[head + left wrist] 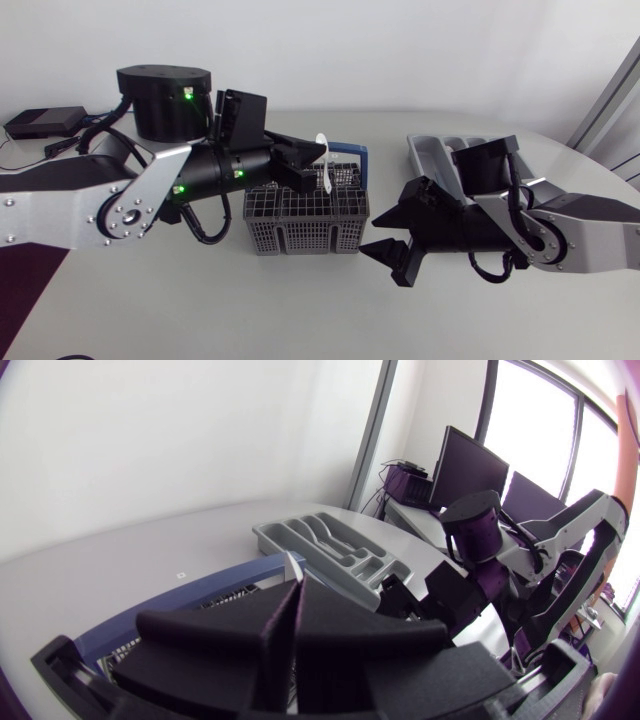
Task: Unload the cutlery basket into the drawer organizer.
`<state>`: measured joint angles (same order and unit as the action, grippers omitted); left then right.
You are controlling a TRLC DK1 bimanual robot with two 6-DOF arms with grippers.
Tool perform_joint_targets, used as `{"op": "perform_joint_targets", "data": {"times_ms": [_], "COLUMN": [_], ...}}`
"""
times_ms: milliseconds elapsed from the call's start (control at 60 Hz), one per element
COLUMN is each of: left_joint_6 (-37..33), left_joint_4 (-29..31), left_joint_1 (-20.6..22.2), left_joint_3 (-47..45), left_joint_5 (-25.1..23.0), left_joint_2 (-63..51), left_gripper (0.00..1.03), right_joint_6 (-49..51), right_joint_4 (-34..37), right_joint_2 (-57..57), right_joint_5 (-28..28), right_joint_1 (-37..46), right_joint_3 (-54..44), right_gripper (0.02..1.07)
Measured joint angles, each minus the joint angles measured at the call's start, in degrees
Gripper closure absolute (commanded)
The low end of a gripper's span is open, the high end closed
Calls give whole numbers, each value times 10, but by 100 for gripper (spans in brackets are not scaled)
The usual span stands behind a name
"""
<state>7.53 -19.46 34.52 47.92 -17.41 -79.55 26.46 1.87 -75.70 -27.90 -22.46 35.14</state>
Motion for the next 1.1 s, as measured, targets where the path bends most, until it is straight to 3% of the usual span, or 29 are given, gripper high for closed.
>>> {"op": "perform_joint_targets", "data": {"times_ms": [133,383,717,1100], "left_joint_6": [0,-54,-158,-226], "left_joint_4": [16,88,191,251], "left_joint_1": [0,0,-1,31], "left_joint_3": [0,0,0,0], "left_joint_5": [-16,-104,-199,-238], "left_joint_2": [20,51,60,61], "left_gripper": [93,95,98,100], "right_joint_6": [11,38,104,152], "right_joint_4": [-2,-4,54,122], "right_joint_2": [31,80,95,83], "right_joint_5": [-3,-60,-146,-209], "right_joint_1": [7,43,35,-2], "right_joint_3": [0,0,0,24], "right_gripper": [25,15,15,16]}}
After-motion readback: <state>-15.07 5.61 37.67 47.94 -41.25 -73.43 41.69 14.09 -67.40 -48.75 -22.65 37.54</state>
